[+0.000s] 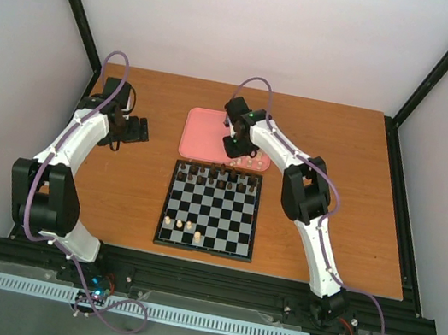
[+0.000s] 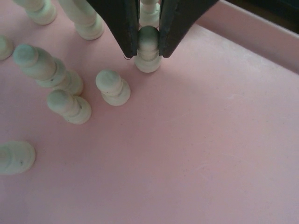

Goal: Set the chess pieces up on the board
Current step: Pick up the chess piece from the storage box, then place the chess piece on the chessboard.

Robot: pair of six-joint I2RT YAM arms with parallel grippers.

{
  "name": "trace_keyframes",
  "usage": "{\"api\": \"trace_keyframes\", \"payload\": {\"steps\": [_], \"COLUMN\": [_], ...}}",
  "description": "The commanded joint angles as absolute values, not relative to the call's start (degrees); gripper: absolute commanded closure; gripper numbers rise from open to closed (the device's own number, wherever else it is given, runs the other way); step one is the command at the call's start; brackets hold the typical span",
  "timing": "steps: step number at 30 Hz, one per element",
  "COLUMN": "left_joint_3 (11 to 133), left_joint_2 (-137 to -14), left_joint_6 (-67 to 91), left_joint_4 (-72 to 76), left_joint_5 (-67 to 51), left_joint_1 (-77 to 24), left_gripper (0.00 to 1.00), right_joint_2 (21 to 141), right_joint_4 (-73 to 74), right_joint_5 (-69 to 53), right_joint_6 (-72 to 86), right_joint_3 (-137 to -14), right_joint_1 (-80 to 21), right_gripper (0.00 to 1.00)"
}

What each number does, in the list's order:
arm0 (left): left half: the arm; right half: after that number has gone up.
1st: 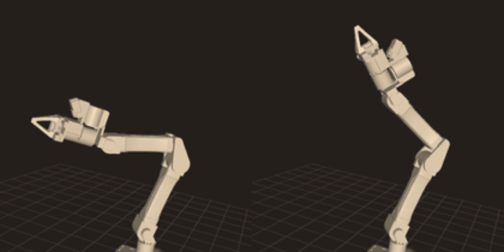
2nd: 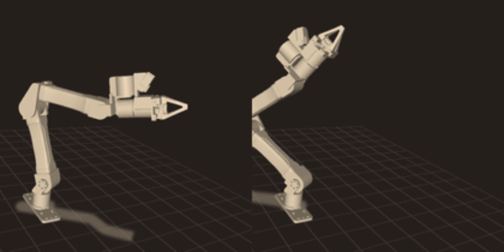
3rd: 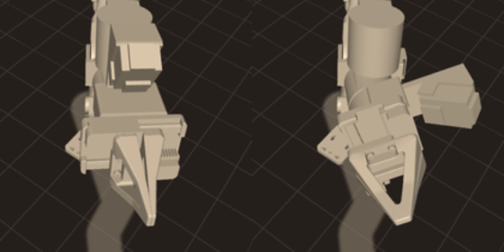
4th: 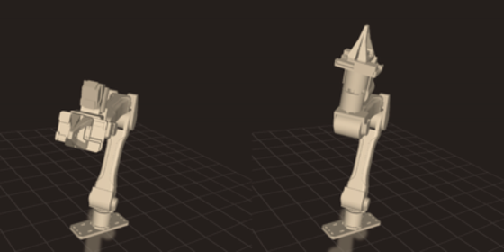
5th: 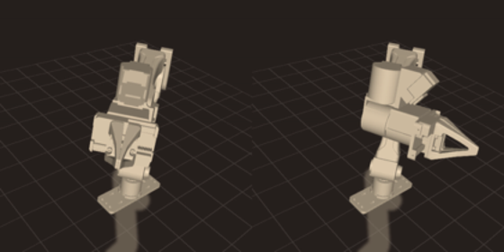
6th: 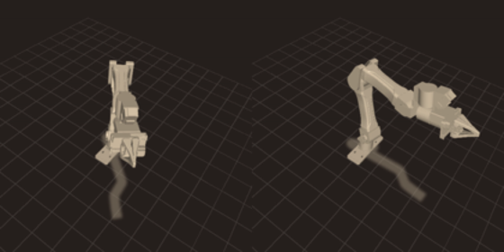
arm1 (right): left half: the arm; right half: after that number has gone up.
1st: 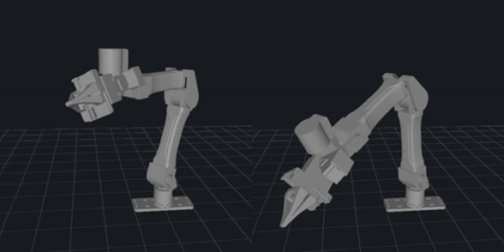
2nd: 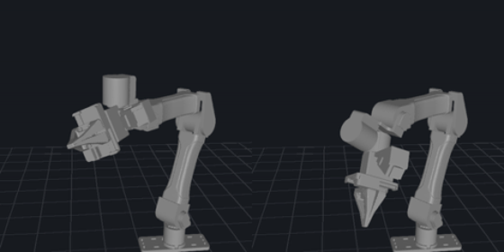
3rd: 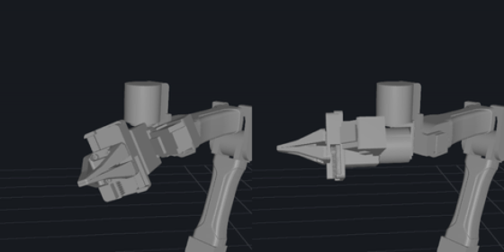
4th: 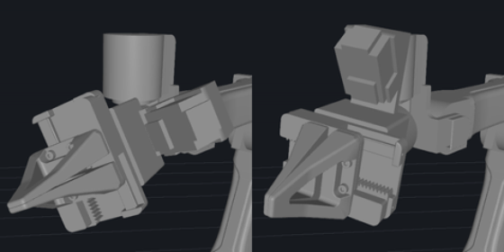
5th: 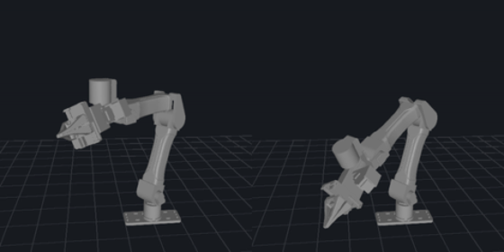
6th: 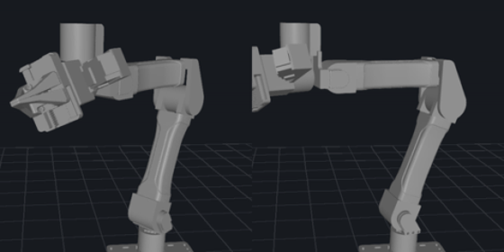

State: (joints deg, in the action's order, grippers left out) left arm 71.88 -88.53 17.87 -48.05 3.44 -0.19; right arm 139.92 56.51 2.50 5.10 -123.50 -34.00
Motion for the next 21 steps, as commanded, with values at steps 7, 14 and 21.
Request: {"api": "trace_keyframes", "payload": {"steps": [7,14,21], "left_joint_3": [74.0,74.0,74.5], "left_joint_2": [-89.1,-88.9,-89.1], "left_joint_6": [18.0,18.0,18.0], "left_joint_4": [-48.8,-48.7,-48.3], "left_joint_5": [3.6,3.4,3.2], "left_joint_1": [-0.7,-0.7,-0.7], "left_gripper": [0.0,0.0,0.0], "right_joint_2": [136.8,128.6,115.1], "right_joint_4": [56.0,59.2,57.2], "right_joint_5": [3.1,-0.7,-4.7], "right_joint_6": [4.2,5.1,6.2], "right_joint_3": [-126.5,-125.9,-110.1], "right_joint_1": [-33.5,-34.3,-41.9], "right_gripper": [0.97,0.97,0.97]}}
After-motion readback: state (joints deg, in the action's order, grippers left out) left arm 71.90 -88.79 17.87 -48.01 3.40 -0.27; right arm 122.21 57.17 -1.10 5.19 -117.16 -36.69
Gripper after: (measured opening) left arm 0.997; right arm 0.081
